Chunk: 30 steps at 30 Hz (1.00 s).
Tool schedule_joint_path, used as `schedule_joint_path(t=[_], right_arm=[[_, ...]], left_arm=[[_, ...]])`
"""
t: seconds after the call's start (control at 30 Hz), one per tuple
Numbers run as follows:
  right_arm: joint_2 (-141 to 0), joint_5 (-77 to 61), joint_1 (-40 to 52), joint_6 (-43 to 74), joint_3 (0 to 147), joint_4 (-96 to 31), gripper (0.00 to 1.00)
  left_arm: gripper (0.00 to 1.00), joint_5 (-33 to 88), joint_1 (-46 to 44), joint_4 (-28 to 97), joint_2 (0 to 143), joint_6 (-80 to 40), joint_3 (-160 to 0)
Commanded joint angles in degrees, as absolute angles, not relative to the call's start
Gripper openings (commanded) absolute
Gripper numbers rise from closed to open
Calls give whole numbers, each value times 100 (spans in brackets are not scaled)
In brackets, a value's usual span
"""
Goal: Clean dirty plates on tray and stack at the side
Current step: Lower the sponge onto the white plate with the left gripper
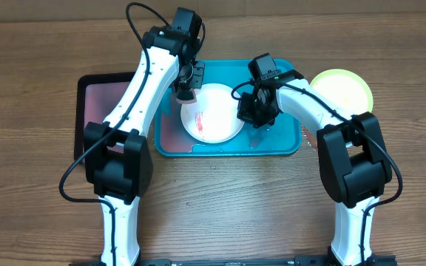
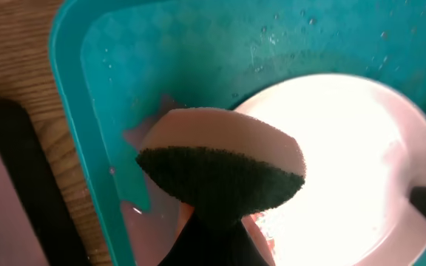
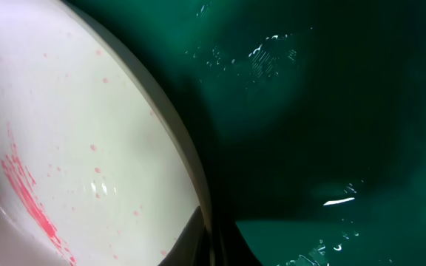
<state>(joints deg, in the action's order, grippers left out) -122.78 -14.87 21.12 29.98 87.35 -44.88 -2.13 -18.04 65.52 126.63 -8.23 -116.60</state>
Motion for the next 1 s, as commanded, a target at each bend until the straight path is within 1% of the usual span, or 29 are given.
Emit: schedule_joint_path(t=[0.0, 0.23, 0.43, 0.67, 0.77, 0.83, 0.87, 0.97], right_arm=[[-12348, -1406, 2060, 2998, 8617, -4442, 4], [-12348, -1404, 2049, 2998, 8617, -4442, 4], [-12348, -1406, 2051, 2980, 8617, -4407, 4], [-12348, -1404, 2049, 2980, 8617, -4390, 4], [-12348, -1406, 2051, 2980, 8619, -4394, 4], [-12348, -1409, 2051, 2980, 8617, -4401, 4], [-12348, -1409, 2051, 2980, 8619, -4403, 4], [-12348, -1409, 2051, 2980, 8617, -4405, 4]], left_arm=[[4, -191, -1918, 6598, 13061, -266, -11629], [4, 36, -2043, 6674, 13625, -270, -11629], [4, 242, -2213, 6757, 13815, -126, -11629], [4, 1745, -2375, 7063, 13815, 1142, -11629], [4, 2023, -2373, 7059, 13815, 1282, -11629], [4, 1916, -2327, 6901, 13815, 1039, -11629], [4, 1706, -2296, 6777, 13815, 705, -11629], [4, 545, -2171, 6331, 13815, -786, -11629]])
